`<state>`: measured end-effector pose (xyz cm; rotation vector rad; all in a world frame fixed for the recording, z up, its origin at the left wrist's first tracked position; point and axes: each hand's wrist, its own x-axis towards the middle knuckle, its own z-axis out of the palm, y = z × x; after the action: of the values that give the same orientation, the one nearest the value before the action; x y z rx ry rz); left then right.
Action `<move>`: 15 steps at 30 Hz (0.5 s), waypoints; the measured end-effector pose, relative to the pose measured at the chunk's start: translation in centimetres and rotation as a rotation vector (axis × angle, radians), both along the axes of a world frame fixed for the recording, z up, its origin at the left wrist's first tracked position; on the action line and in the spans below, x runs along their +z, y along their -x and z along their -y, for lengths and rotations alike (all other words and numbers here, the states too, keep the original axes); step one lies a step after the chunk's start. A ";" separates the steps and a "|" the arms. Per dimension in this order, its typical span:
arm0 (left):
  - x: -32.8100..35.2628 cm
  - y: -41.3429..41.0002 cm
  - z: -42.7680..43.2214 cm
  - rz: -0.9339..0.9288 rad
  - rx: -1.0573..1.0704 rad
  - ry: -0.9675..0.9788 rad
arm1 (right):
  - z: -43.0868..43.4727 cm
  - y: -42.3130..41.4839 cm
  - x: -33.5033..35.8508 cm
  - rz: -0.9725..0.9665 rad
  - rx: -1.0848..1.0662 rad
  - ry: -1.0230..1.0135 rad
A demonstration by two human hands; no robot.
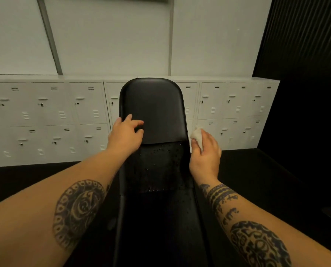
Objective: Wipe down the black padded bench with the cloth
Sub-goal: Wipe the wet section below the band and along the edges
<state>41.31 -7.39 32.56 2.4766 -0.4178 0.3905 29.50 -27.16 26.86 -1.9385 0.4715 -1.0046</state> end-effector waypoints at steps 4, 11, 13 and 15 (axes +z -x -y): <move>-0.3 -2.1 1.2 -0.024 -0.011 -0.212 | -0.2 -2.4 -2.2 -0.253 0.074 0.135; -3.0 -4.2 1.6 0.003 -0.032 -0.324 | -0.8 -4.9 -4.6 -0.403 0.157 0.351; -3.4 -4.5 1.3 0.024 -0.043 -0.330 | -0.4 -5.2 -4.5 -0.408 0.142 0.424; -3.4 -4.7 1.2 0.012 -0.060 -0.339 | 0.1 -5.5 -4.4 -0.406 0.149 0.429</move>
<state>46.02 -8.60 29.13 2.7808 -0.6050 0.3321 35.03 -27.22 22.41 -2.5420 0.3442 -0.6486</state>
